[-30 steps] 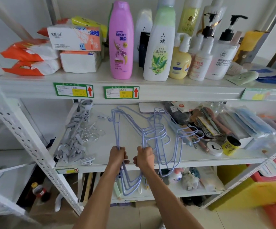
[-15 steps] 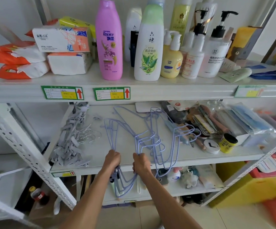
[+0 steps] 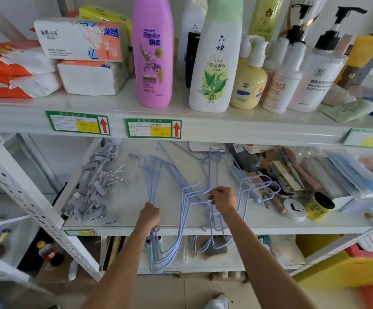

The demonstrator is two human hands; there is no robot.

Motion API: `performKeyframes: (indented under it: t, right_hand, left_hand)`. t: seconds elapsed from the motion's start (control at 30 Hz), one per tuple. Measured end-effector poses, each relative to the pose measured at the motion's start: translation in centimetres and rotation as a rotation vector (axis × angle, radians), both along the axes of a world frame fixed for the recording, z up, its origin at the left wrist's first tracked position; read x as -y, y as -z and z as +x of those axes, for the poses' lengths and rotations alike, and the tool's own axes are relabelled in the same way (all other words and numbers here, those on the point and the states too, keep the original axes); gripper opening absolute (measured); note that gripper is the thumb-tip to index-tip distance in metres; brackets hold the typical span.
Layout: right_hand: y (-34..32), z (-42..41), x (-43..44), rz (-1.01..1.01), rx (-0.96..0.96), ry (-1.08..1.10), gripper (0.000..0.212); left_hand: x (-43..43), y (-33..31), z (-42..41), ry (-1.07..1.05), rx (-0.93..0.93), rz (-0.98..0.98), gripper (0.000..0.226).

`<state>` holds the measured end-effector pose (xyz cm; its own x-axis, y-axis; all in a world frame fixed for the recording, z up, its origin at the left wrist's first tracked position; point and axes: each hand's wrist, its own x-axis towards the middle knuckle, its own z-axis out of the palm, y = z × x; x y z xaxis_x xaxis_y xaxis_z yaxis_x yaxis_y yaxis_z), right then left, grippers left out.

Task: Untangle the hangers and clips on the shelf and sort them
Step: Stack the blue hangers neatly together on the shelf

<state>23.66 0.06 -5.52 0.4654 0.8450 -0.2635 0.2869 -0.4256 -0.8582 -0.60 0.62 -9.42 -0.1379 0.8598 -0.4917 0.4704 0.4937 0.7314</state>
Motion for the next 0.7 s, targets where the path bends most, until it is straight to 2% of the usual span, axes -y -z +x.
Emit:
performKeyframes:
  t: [0.1, 0.3, 0.53, 0.7]
  right_hand:
    - [0.1, 0.1, -3.1, -0.053, 0.226, -0.043, 0.02]
    - [0.8, 0.5, -8.4, -0.128, 0.42, -0.204, 0.027]
    - [1.9, 1.4, -11.0, -0.256, 0.781, -0.508, 0.034]
    - [2.2, 0.0, -11.7, -0.281, 0.947, -0.442, 0.031]
  left_hand:
    - [-0.6, -0.4, 0.0, -0.009, -0.053, 0.009, 0.021]
    - [-1.1, -0.9, -0.1, -0.071, -0.064, 0.008, 0.026]
    - [0.1, 0.1, -1.0, -0.099, -0.067, 0.044, 0.032]
    - [-0.6, 0.7, -1.5, -0.103, -0.022, 0.063, 0.033]
